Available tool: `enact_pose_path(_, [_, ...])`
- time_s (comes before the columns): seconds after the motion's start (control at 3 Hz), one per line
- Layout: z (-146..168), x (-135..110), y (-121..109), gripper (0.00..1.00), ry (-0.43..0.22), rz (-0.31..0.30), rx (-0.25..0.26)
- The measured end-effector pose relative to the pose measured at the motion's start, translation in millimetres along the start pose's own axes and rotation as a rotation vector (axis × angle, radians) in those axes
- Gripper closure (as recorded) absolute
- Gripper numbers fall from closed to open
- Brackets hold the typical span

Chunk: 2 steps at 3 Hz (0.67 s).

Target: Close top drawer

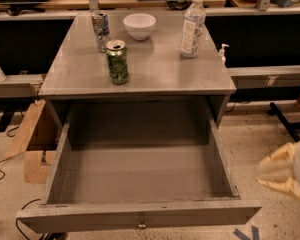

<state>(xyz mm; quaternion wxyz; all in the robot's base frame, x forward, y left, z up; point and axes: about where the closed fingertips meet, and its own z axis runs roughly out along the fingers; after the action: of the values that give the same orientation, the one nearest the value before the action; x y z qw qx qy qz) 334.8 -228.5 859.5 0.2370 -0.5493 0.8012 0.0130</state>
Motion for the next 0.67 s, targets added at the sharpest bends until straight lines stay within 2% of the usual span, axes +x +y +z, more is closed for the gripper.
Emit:
enact_pose_path(0.33, [38.1,36.3,56.0,0.95,-0.01,0.055,-0.053])
enact_pose_path(0.67, [83.1,63.9,94.9,1.0,0.008,0.096,-0.126])
